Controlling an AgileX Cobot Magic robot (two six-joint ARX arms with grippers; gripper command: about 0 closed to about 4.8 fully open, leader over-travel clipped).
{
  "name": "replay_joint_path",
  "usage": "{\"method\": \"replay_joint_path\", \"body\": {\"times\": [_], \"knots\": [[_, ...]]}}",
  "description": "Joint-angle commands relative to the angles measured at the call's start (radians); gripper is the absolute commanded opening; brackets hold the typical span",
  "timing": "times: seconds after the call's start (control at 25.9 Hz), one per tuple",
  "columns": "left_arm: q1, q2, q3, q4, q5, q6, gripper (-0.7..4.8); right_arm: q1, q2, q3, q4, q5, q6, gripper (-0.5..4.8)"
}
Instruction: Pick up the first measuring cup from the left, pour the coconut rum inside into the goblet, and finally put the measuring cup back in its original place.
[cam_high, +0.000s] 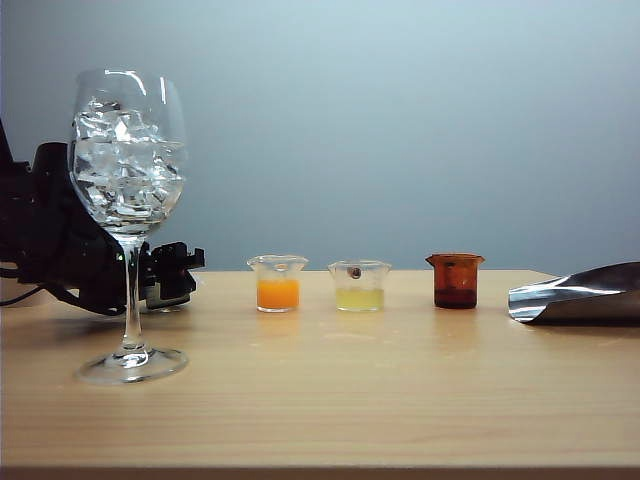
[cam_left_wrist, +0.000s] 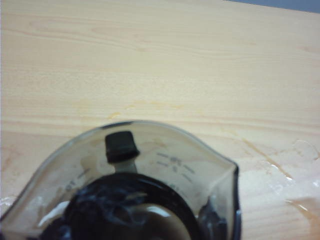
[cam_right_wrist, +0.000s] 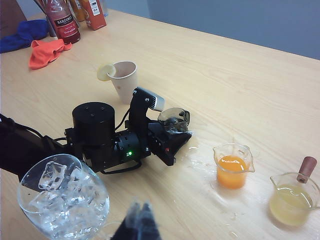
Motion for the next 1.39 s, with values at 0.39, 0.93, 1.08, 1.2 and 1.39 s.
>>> {"method": "replay_joint_path", "body": {"times": [0.39, 0.93, 1.08, 1.2, 1.39], "knots": [[0.007, -0.141, -0.001, -0.091, -0.012, 0.094, 1.17, 0.0, -0.005, 0.005, 0.016, 0.002, -0.026, -0.09], [0.066, -0.507, -0.002, -0.526, -0.069, 0.137, 1.16, 0.0, -0.023, 0.007, 0.049, -0.029, -0.025, -0.09], [0.068, -0.59, -0.002, -0.633, -0.061, 0.139, 1.16, 0.0, -0.037, 0.007, 0.047, -0.035, -0.025, -0.09], [0.068, -0.681, -0.003, -0.741, -0.02, 0.14, 1.16, 0.0, -0.049, 0.007, 0.048, -0.04, -0.025, -0.09], [0.068, -0.827, -0.051, -0.811, -0.017, 0.138, 1.15, 0.002, -0.062, 0.007, 0.049, -0.051, -0.025, -0.09]]}}
